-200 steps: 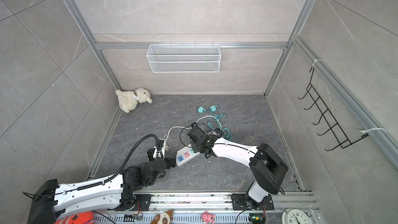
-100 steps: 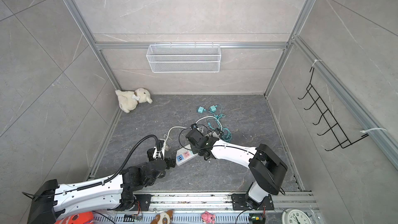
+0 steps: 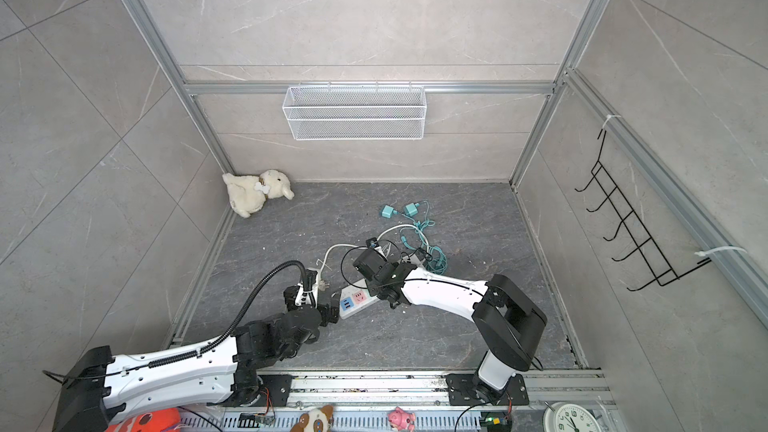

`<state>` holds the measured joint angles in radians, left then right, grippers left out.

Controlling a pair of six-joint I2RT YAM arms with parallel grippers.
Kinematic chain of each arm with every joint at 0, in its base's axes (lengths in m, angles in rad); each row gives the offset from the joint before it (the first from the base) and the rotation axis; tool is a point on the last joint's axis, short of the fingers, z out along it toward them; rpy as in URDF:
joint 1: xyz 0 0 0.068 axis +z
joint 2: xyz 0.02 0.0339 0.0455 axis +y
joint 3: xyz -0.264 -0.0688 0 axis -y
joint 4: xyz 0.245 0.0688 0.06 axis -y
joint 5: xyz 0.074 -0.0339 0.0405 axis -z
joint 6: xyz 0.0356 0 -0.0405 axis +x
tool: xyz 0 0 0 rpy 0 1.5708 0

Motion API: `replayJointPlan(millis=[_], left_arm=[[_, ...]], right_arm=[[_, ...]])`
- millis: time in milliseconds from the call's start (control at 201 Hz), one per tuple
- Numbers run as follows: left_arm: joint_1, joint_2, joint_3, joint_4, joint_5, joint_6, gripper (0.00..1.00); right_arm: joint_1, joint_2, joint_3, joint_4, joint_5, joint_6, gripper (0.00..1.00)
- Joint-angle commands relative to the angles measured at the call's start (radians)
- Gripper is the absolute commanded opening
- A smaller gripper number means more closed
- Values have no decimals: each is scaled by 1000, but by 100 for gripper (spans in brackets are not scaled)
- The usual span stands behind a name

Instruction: Insert the plug

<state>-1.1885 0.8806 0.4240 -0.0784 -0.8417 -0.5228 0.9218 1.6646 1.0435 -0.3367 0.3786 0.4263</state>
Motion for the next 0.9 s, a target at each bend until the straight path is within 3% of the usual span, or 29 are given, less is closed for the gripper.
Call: replayJointPlan(millis=[0, 553, 891], left_arm=[[7, -15, -7, 31, -41, 20, 100], [10, -32, -2, 19, -45, 23, 100], [10, -26, -3, 45, -46, 45, 100]], right_arm=[[17, 97, -75, -230, -147, 51, 8], [19, 128, -159, -179, -185, 105, 8], [38, 74, -221, -144, -187, 135, 8]])
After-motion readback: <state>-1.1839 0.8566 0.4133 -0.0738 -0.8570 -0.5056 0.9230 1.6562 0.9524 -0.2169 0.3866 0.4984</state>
